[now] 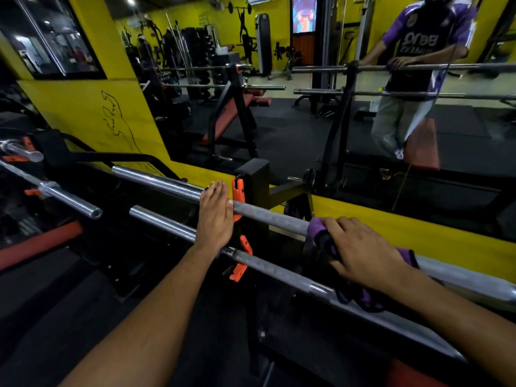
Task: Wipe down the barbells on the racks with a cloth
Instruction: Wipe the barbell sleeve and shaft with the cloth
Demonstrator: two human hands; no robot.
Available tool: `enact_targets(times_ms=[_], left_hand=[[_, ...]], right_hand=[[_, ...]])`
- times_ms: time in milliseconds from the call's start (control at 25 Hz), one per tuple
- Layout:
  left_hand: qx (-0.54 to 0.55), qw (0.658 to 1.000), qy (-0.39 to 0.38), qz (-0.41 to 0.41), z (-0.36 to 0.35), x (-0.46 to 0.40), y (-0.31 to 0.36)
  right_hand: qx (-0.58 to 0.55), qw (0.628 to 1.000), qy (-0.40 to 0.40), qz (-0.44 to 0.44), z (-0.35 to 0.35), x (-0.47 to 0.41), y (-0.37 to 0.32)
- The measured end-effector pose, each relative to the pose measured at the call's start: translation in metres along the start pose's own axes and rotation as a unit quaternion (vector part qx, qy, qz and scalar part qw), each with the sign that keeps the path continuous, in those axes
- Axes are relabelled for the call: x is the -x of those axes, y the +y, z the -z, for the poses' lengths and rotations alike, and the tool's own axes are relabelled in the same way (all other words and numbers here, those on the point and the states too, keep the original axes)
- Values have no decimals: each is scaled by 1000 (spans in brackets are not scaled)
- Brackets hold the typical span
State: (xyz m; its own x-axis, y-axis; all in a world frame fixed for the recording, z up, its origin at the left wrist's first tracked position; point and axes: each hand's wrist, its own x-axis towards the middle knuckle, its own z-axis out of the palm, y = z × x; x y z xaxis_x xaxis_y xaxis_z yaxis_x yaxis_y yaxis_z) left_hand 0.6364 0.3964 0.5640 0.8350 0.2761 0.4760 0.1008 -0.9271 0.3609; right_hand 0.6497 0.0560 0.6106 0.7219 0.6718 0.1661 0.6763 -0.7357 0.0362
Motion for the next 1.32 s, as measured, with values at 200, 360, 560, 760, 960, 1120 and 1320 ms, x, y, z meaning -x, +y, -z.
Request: enact_targets(times_ms=[200, 360, 560, 760, 960, 1120, 1320], left_hand=[[22, 1000, 10, -11, -1, 1, -4], [3, 1000, -7, -9, 4, 0, -2], [-38, 999, -24, -8, 9, 1, -1], [-39, 998, -33, 46, 7, 1, 4], [-15, 998, -37, 44, 3, -1, 3], [-2, 999, -33, 35, 2, -1, 1], [21, 998, -48, 19, 5, -1, -5]], right_hand=[[-36, 999, -17, 14, -1, -82, -69], [-62, 997, -17, 45, -1, -134, -110], [-42, 996, -16, 77, -1, -118, -96], [-31, 998, -8, 63, -5, -40, -27], [-24, 999, -7, 31, 0, -19, -12], [-22, 999, 8, 35, -6, -88, -68], [-11, 997, 42, 58, -20, -123, -118]])
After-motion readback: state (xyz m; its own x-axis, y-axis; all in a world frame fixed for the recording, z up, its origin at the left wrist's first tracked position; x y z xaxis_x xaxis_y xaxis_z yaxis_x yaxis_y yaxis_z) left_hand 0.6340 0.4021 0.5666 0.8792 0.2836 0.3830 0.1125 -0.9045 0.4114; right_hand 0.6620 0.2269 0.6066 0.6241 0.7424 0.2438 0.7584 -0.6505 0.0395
